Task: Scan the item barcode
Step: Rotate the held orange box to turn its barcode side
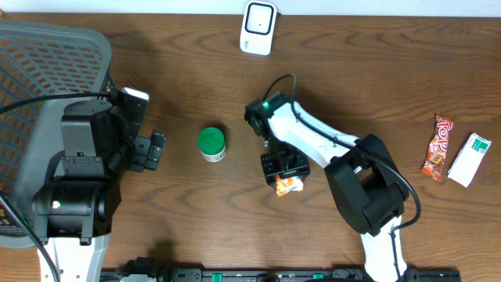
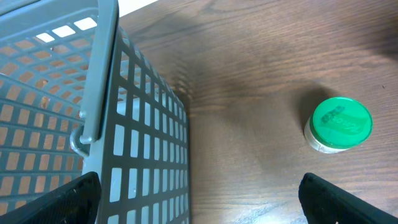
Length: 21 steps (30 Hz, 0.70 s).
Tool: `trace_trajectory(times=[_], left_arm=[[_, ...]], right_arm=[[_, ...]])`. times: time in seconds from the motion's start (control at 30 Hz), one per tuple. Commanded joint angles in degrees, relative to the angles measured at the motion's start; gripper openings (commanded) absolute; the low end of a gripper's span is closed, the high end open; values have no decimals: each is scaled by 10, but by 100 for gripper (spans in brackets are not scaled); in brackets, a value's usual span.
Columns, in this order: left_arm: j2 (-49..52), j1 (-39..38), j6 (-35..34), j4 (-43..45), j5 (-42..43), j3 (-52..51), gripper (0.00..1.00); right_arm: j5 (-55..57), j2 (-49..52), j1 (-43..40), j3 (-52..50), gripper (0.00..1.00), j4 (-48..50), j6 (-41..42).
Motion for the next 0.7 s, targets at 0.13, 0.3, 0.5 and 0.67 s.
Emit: trace_trajectory(times=[0.13,0.3,0.5,0.67], left_arm=[[1,3,-5,0,3,-1,99],[1,3,-5,0,3,-1,99],[1,3,-5,0,3,-1,99],[1,3,-5,0,3,-1,99]], right_arm=[[-131,0,-14,44,62,-46,-11],[-205,0,-26,44,63,-49,-11],[-217,0,-37,44,61,-46,-11],[-218,0,-38,45,60,25,-10]])
